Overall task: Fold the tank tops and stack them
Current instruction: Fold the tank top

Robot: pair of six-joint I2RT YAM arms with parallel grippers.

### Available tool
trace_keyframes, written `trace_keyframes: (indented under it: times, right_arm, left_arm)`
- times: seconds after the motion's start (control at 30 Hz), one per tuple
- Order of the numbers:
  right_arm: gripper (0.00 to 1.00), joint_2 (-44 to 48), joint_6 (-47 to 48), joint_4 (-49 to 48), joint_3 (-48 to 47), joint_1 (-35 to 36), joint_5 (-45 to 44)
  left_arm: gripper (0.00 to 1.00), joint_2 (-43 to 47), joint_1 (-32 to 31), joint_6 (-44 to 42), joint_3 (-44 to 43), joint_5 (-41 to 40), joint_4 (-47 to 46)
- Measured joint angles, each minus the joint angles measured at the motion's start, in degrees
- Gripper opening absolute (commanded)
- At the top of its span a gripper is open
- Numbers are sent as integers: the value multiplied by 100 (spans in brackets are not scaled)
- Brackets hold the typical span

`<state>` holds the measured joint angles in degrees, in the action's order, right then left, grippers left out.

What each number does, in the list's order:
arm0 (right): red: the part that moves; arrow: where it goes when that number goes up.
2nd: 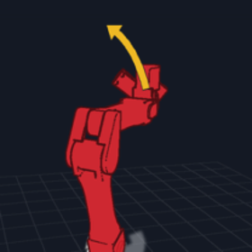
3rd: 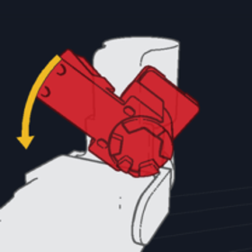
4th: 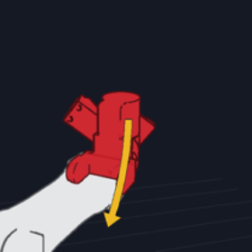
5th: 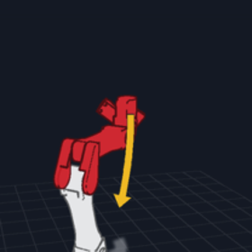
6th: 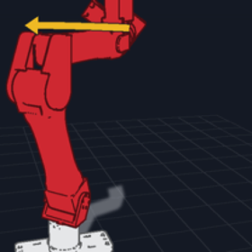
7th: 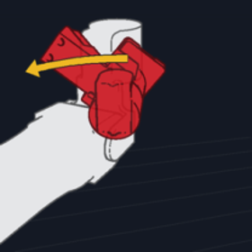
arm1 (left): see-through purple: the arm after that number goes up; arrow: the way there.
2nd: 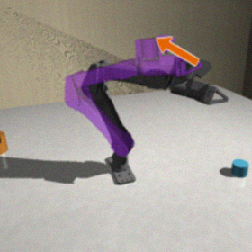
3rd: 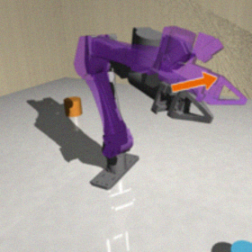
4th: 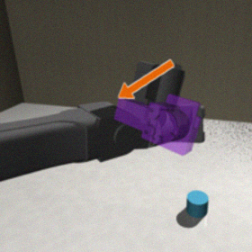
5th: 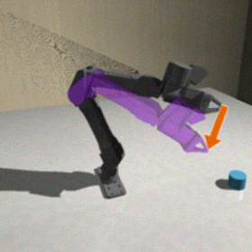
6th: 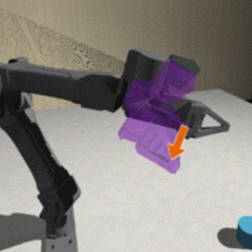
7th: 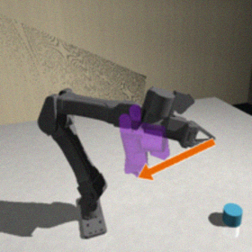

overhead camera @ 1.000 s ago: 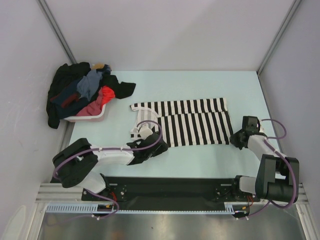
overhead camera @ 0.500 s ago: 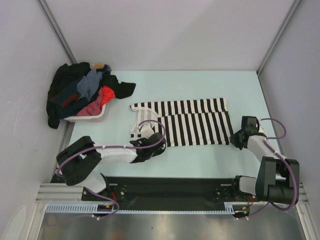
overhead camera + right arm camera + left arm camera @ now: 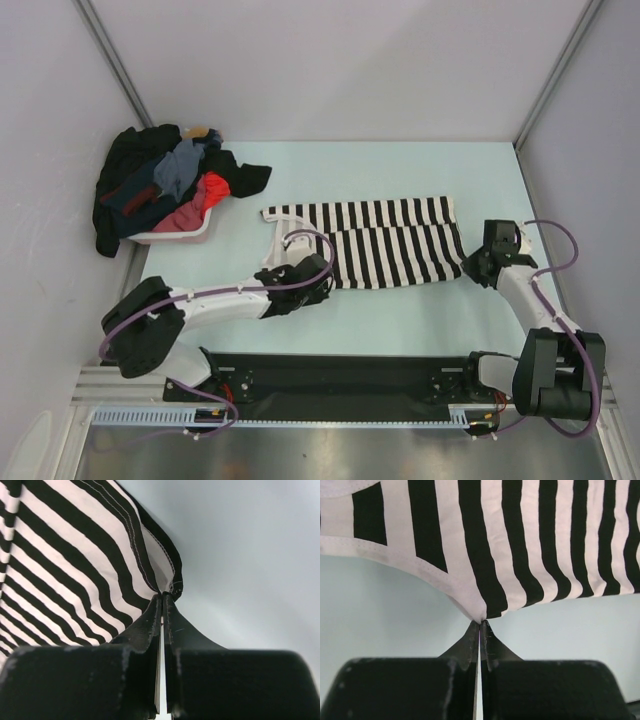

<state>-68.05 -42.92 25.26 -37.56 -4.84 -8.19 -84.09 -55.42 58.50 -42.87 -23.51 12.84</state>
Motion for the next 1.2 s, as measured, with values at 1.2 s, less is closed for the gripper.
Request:
trace_keyframes:
  times: [1.2]
  right_arm:
    - [0,-2922,22,44,-2732,11,68]
  left_arm:
    - [0,-1611,2002,-1687,-1996,1519,81]
